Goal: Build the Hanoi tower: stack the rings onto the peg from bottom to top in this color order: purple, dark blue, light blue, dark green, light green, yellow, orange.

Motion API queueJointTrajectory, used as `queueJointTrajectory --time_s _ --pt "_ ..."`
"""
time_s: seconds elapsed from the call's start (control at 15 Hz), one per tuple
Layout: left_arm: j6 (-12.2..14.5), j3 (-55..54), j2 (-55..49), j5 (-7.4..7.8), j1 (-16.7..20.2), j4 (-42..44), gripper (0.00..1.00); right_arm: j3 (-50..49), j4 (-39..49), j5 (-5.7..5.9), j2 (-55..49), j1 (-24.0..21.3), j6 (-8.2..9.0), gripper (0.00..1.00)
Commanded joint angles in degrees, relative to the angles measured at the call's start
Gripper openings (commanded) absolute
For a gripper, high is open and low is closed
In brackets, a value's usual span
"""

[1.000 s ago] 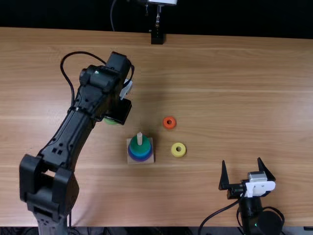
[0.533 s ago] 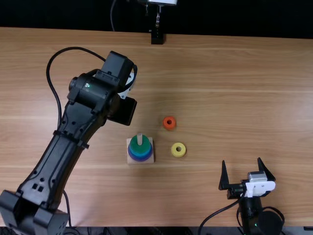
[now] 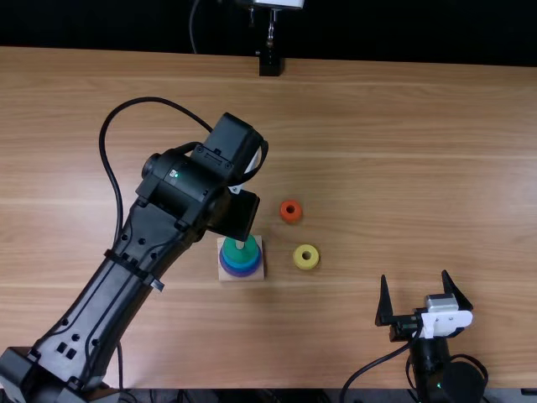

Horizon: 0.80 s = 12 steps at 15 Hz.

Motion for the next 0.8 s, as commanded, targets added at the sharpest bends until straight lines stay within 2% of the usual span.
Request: queueJointTrajectory --time_s 0.0,0.73 --pt "-1.2 0.5 -0.7 0.48 -0.7 -0.1 0.00 -0.9 0.0 0.43 -0.7 -0.6 -0.18 1.00" --pt "-1.4 0.6 2.2 0.48 -3.6 -0.1 0.00 -0.9 0.0 0.43 -0.7 -0.6 -0.18 1.00"
